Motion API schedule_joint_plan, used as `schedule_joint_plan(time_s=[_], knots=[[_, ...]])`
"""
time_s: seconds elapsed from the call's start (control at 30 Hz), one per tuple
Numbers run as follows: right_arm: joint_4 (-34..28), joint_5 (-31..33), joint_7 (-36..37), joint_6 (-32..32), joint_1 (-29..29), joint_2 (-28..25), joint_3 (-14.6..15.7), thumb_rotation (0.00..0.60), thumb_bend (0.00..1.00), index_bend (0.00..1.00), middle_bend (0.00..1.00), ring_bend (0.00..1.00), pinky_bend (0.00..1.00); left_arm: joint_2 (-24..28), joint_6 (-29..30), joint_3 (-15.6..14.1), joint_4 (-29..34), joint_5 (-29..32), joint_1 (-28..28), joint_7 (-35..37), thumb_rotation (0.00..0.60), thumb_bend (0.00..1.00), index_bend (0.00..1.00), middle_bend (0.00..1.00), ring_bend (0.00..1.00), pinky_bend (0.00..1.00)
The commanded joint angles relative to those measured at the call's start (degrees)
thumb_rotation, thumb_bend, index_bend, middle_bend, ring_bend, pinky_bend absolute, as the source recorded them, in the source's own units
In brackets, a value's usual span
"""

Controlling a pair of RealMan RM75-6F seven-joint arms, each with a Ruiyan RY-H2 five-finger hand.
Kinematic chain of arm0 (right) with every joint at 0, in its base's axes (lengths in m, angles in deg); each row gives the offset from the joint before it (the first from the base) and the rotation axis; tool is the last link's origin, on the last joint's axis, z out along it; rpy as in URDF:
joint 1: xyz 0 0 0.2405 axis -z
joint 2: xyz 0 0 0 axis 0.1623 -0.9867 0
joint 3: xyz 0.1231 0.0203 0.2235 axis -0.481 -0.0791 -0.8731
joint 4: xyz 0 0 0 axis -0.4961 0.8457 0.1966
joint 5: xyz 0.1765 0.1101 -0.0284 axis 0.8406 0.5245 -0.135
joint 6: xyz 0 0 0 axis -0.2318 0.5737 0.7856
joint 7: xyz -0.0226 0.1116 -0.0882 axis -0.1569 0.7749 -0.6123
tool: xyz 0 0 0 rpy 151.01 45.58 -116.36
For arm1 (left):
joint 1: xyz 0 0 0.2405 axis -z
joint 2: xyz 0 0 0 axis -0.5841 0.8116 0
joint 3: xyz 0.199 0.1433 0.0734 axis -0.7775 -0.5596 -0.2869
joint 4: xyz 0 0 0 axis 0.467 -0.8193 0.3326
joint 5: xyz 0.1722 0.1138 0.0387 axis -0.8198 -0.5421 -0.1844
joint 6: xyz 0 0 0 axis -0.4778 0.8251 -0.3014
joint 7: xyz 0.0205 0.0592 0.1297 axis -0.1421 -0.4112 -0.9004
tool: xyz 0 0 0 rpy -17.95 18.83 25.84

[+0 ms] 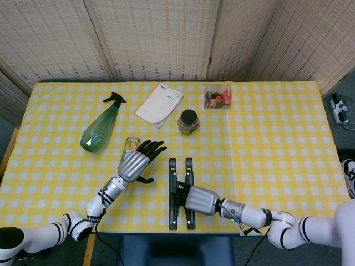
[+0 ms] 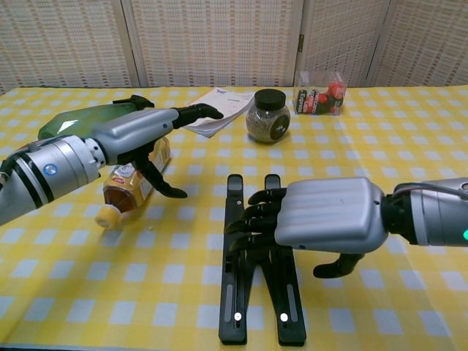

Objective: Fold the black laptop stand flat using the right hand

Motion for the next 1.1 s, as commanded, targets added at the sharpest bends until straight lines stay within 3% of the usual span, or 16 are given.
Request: schedule_joint_plan(time_s=[0.03, 0.57, 1.1], knots=[[-1.0, 2.0, -3.1, -2.8, -2.1, -0.4, -1.0, 0.6, 0.35, 0.0, 0.0, 0.0, 0.0, 0.2, 0.1, 0.0, 0.2, 0.3, -0.3, 0.0, 0.6, 0.12, 0.0, 0.01, 0.0, 0.0], [2.0, 2.5, -4.6, -2.6, -2.4, 2.0, 0.3, 0.6, 0.35, 0.0, 0.0, 0.0, 0.0, -0.1, -0.3, 0.0, -0.8, 0.4, -0.9, 0.9, 0.6, 0.12, 0.0, 0.0, 0.0, 0.0], [5.0, 2.7, -5.1, -2.8, -4.2, 6.3, -0.4, 0.6, 0.35, 0.0, 0.0, 0.0, 0.0, -0.8, -0.4, 0.0, -2.4, 0.3, -1.2, 2.4, 0.6, 0.12, 0.0, 0.0, 0.0, 0.0]])
